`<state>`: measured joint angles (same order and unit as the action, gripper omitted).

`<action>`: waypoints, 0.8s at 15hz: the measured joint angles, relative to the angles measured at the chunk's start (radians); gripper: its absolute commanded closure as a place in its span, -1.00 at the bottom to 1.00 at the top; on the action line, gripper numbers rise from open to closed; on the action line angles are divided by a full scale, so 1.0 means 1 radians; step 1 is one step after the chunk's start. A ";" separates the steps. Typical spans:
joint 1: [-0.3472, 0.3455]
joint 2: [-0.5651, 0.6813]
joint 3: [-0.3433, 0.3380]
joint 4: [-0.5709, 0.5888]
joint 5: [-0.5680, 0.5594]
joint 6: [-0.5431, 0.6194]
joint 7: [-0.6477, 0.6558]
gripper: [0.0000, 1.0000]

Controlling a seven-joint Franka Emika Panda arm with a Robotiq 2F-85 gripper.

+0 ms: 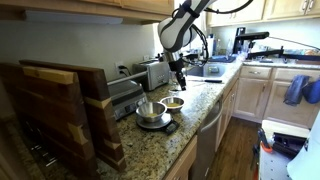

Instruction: Pick up the spoon from the countertop, scoop some powder from the bowl and put the scooped powder in the other bowl

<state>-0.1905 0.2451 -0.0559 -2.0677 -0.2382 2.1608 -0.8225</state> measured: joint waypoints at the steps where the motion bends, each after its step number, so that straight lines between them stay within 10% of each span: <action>1: 0.002 0.002 0.000 0.002 -0.006 0.000 0.001 0.91; 12: 0.128 0.011 0.007 0.018 -0.325 -0.167 0.099 0.92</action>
<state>-0.0627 0.2563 -0.0491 -2.0493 -0.5637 1.9938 -0.7239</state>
